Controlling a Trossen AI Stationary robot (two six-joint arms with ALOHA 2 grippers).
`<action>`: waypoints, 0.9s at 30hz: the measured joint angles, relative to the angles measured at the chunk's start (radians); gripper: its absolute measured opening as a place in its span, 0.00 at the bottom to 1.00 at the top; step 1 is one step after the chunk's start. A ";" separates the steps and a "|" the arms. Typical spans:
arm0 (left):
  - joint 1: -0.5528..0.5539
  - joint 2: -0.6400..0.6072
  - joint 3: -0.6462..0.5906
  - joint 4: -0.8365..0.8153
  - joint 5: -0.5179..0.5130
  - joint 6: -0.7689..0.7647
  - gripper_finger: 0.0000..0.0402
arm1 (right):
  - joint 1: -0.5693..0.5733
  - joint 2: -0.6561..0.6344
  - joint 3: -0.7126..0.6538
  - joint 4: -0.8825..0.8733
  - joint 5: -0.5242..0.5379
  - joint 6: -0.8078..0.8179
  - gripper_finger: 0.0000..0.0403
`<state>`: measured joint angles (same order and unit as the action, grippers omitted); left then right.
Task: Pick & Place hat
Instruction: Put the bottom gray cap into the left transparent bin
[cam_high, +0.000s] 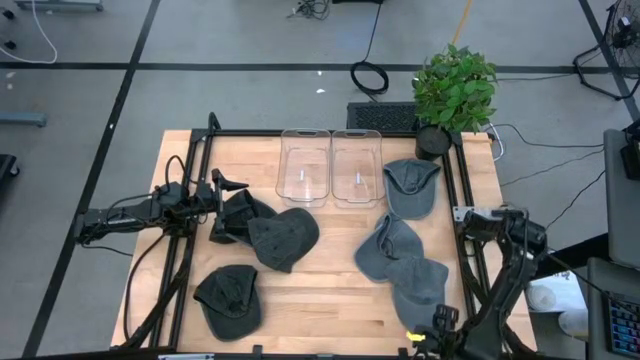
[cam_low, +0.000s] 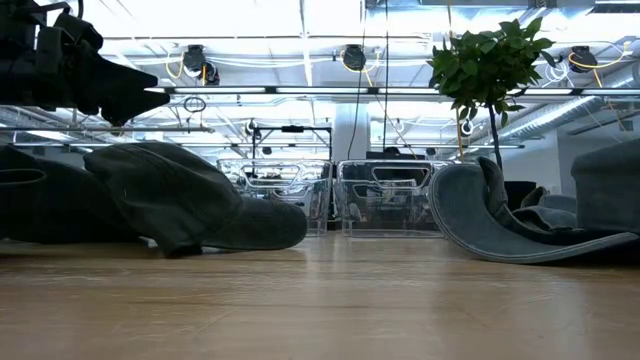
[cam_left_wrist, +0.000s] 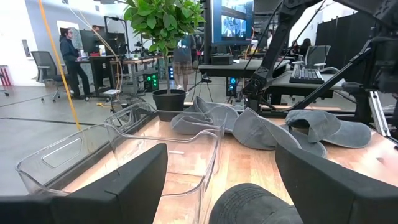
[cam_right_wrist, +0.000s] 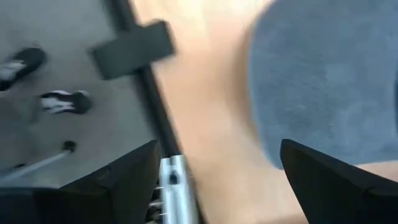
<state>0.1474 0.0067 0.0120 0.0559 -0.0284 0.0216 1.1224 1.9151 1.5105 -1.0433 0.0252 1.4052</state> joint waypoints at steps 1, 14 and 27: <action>0.000 0.000 0.000 0.000 0.000 0.000 0.76 | 0.004 0.009 0.000 -0.001 0.000 0.001 0.79; 0.000 0.000 0.000 0.000 0.000 0.000 0.76 | 0.051 0.123 0.153 -0.232 0.180 -0.031 0.67; 0.000 0.000 0.000 0.000 0.000 0.000 0.76 | 0.051 0.218 0.200 -0.312 0.185 -0.032 0.66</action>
<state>0.1471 0.0067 0.0120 0.0559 -0.0284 0.0216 1.1736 2.1333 1.7102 -1.3552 0.2105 1.3729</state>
